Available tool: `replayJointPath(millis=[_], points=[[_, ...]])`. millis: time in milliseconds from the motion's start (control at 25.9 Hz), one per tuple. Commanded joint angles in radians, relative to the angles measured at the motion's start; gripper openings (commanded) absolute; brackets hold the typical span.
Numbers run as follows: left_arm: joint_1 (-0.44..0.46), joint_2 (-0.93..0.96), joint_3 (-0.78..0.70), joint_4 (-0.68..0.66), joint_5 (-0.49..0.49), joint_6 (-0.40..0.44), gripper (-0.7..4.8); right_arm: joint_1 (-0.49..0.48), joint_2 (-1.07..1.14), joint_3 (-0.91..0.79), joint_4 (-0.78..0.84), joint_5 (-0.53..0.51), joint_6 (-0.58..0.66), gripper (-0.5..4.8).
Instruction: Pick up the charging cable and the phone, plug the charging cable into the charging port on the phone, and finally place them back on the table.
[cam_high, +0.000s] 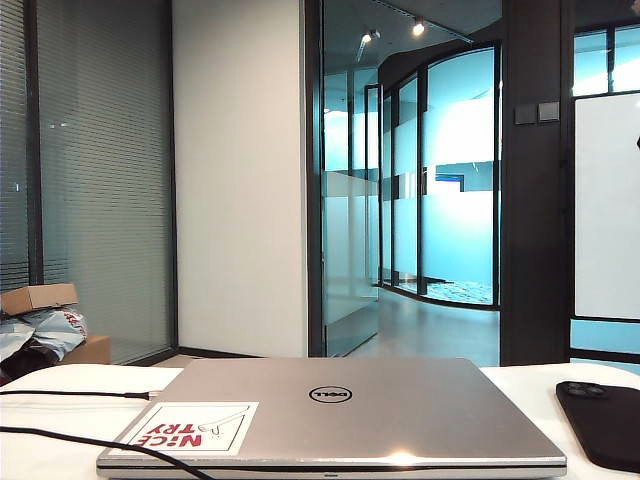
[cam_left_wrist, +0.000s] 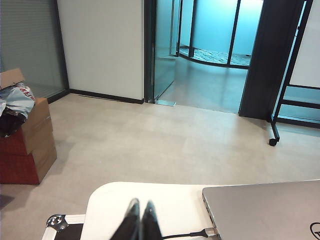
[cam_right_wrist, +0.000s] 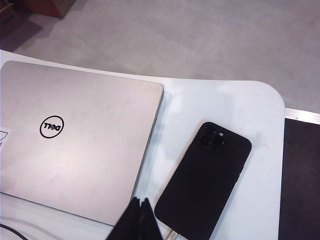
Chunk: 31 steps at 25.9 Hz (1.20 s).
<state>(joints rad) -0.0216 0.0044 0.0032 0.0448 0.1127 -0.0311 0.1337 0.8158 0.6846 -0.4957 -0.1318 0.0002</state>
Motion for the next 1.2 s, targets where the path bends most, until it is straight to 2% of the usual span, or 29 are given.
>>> replayJointPath(millis=[39, 541, 657, 696, 735, 773, 812, 851, 1005, 1199], points=[[0.0, 0.002, 0.0, 0.009, 0.003, -0.003, -0.05, 0.001, -0.002, 0.002, 0.014, 0.0, 0.0, -0.03], [0.0, 0.002, 0.0, 0.009, 0.003, -0.006, -0.05, 0.001, -0.002, 0.002, 0.016, 0.001, -0.001, -0.03], [0.0, 0.002, 0.0, 0.009, 0.003, -0.006, -0.05, 0.0, -0.012, -0.002, 0.05, 0.061, -0.005, -0.03], [0.0, 0.002, 0.0, 0.009, 0.003, -0.006, -0.05, 0.0, -0.048, -0.028, 0.089, 0.151, -0.005, -0.03], [0.0, 0.002, 0.0, 0.01, 0.003, -0.006, -0.05, 0.0, -0.065, -0.047, 0.12, 0.195, -0.005, -0.03], [0.0, 0.002, 0.0, 0.01, 0.003, -0.006, -0.05, 0.0, -0.106, -0.097, 0.21, 0.284, -0.005, -0.03], [0.0, 0.002, 0.0, 0.009, 0.003, -0.006, -0.05, 0.0, -0.127, -0.123, 0.254, 0.318, -0.005, -0.03], [0.0, 0.002, 0.0, 0.01, 0.003, -0.006, -0.05, 0.0, -0.181, -0.195, 0.368, 0.359, -0.014, -0.03], [0.0, 0.002, 0.0, 0.01, 0.003, -0.006, -0.05, 0.0, -0.341, -0.367, 0.584, 0.358, -0.032, -0.03], [0.0, 0.002, 0.0, 0.009, 0.003, -0.006, -0.05, 0.0, -0.583, -0.545, 0.634, 0.359, -0.035, -0.03]])
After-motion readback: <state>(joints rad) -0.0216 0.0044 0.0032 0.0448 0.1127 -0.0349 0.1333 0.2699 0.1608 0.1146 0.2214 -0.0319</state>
